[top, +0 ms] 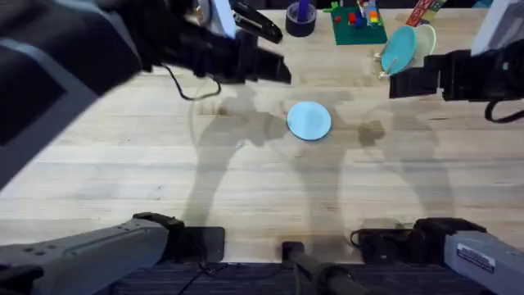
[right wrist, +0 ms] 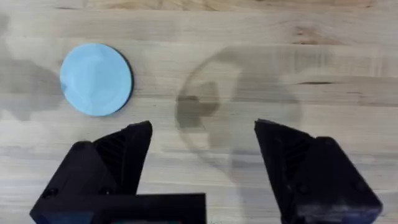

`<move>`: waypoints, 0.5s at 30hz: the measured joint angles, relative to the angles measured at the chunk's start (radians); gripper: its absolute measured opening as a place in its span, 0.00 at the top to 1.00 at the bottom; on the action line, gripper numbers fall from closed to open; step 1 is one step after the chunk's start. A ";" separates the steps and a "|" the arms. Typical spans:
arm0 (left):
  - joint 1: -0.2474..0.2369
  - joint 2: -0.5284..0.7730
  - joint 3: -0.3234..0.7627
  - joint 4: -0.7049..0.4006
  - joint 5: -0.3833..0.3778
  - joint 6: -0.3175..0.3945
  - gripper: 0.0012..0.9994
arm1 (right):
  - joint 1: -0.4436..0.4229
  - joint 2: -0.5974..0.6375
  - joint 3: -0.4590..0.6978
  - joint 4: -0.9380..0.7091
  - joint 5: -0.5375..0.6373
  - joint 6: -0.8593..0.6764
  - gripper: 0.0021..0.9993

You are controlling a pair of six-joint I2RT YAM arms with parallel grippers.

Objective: Pick up the plates from the table one by one and place each into a slot on the dish rack.

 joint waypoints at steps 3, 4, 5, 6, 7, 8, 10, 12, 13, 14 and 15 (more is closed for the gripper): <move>-0.022 0.008 -0.076 0.098 0.019 -0.020 0.96 | 0.000 0.000 0.000 0.000 0.000 0.000 0.00; -0.031 0.012 -0.098 0.136 0.023 -0.028 0.96 | 0.000 0.000 0.000 0.000 0.000 0.000 0.00; -0.040 0.017 -0.118 0.171 0.026 -0.036 0.96 | 0.000 0.000 0.000 0.000 0.000 0.000 0.00; -0.049 0.022 -0.134 0.199 0.028 -0.044 0.96 | 0.000 0.000 0.000 0.000 0.000 0.000 0.00; -0.056 0.028 -0.147 0.221 0.031 -0.053 0.96 | 0.000 0.000 0.000 0.000 0.000 0.000 0.00; -0.063 0.037 -0.157 0.237 0.033 -0.060 0.96 | 0.000 0.000 0.000 0.000 0.000 0.000 0.00; -0.072 0.065 -0.167 0.252 0.040 -0.072 0.96 | 0.000 0.000 0.000 0.000 0.000 0.000 0.00; -0.075 0.103 -0.171 0.273 0.047 -0.078 0.96 | 0.000 0.000 0.000 0.000 0.000 0.000 0.00; -0.077 0.126 -0.171 0.291 0.050 -0.083 0.96 | 0.000 0.000 0.000 0.000 0.000 0.000 0.00; -0.080 0.147 -0.171 0.310 0.050 -0.086 0.96 | 0.000 0.000 0.000 0.000 0.000 0.000 0.00; -0.083 0.169 -0.171 0.327 0.051 -0.087 0.96 | 0.000 0.000 0.000 0.000 0.000 0.000 0.00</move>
